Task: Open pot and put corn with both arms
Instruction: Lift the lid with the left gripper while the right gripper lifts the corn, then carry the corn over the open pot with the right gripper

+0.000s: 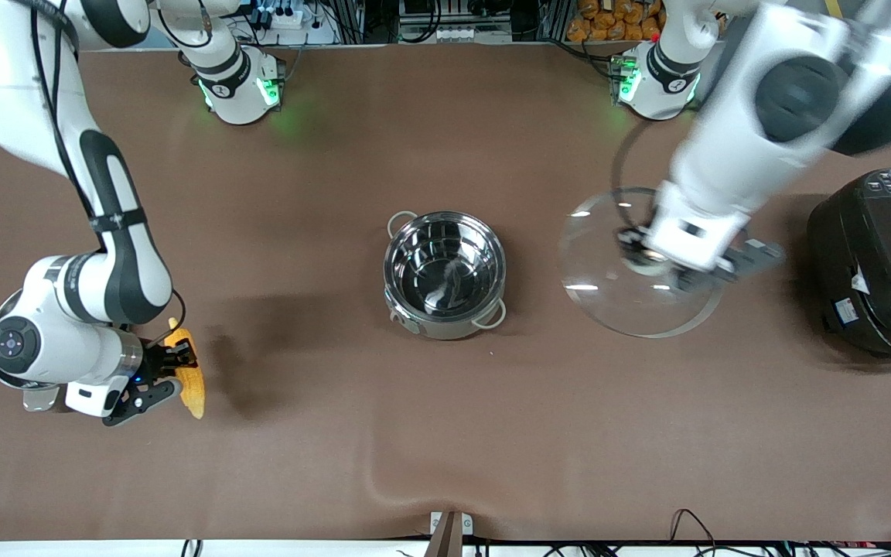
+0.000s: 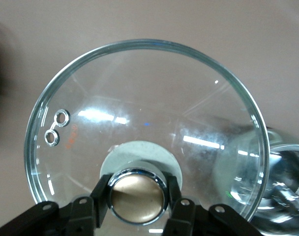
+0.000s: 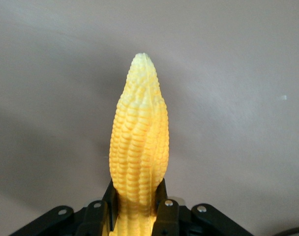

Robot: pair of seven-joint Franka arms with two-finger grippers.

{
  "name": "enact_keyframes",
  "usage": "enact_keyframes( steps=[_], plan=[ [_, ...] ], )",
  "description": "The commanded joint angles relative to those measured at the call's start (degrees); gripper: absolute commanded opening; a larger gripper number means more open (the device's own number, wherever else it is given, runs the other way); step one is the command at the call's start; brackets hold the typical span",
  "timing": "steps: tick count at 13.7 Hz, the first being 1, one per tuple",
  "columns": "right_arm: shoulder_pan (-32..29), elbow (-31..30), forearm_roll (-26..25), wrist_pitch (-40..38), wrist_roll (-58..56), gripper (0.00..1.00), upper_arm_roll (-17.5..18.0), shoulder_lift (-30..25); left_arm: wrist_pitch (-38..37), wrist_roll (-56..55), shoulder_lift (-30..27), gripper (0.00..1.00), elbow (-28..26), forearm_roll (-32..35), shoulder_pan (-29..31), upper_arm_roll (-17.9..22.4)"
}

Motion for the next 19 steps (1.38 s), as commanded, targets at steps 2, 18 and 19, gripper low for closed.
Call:
enact_keyframes(
  steps=[2, 18, 19],
  plan=[
    [9.48, -0.27, -0.11, -2.8, 1.86, 0.0, -0.34, -4.47, 16.44, 11.23, -5.56, 0.0, -20.73, -0.3, 9.85, -1.1],
    [45.54, 7.91, -16.1, -9.74, 19.71, 0.0, -0.69, -3.42, 54.03, 16.54, -0.21, 1.0, -50.42, 0.57, 19.64, -1.1],
    [46.33, 7.82, -16.37, -9.74, 19.71, 0.0, -0.69, -3.24, 53.85, 16.71, -1.34, 1.0, -49.88, 0.57, 19.55, -1.1]
  ],
)
